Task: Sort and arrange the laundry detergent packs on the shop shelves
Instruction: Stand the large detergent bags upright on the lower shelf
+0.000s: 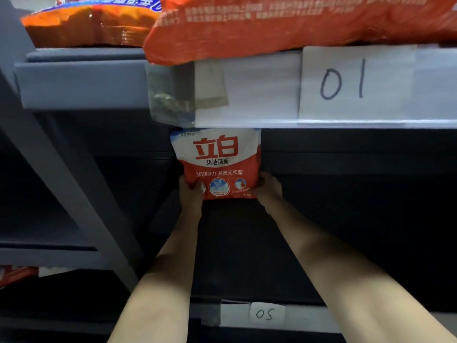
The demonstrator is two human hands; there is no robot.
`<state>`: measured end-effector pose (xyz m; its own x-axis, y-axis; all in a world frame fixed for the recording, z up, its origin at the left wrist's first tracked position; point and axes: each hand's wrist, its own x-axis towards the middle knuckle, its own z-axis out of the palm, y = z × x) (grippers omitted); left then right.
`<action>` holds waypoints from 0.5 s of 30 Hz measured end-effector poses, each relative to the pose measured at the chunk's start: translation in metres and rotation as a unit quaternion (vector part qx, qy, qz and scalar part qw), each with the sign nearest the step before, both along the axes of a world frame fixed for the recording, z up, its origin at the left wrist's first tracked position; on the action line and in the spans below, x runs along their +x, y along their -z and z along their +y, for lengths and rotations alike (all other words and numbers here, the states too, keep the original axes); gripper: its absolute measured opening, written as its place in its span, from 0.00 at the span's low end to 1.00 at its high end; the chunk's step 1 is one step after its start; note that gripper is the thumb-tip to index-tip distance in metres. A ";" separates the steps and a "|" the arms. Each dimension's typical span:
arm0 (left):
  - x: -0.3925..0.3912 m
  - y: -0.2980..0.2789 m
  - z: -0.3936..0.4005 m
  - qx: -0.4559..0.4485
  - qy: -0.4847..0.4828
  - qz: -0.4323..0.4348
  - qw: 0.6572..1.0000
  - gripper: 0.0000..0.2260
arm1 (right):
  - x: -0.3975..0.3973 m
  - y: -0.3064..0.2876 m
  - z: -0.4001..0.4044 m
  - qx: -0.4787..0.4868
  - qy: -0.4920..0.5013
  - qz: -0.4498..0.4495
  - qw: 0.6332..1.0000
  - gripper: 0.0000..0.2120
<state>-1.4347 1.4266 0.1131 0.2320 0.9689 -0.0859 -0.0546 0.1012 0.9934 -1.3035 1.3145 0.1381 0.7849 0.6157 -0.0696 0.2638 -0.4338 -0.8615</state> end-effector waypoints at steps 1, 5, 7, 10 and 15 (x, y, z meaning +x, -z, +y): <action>0.000 0.000 0.001 0.011 0.006 0.016 1.000 0.20 | 0.001 0.002 0.000 -0.006 0.006 0.001 1.000 0.21; 0.001 0.001 0.002 0.013 0.004 0.094 0.995 0.21 | 0.007 0.013 -0.006 -0.078 -0.008 -0.034 0.996 0.16; -0.001 0.007 -0.004 0.023 -0.016 0.146 0.989 0.23 | 0.009 0.018 -0.017 -0.104 -0.025 -0.071 0.992 0.13; -0.004 0.027 -0.018 0.081 -0.033 0.248 0.965 0.27 | 0.009 0.026 -0.042 -0.109 -0.054 -0.132 0.984 0.14; -0.002 0.026 -0.086 0.189 0.065 0.370 0.907 0.21 | 0.003 0.035 -0.095 -0.128 -0.126 -0.268 0.947 0.17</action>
<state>-1.4362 1.3403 0.0875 0.3597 0.9306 0.0678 0.6296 -0.2957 0.7184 -1.3001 1.2192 0.1034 0.5810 0.8043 0.1244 0.7554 -0.4760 -0.4504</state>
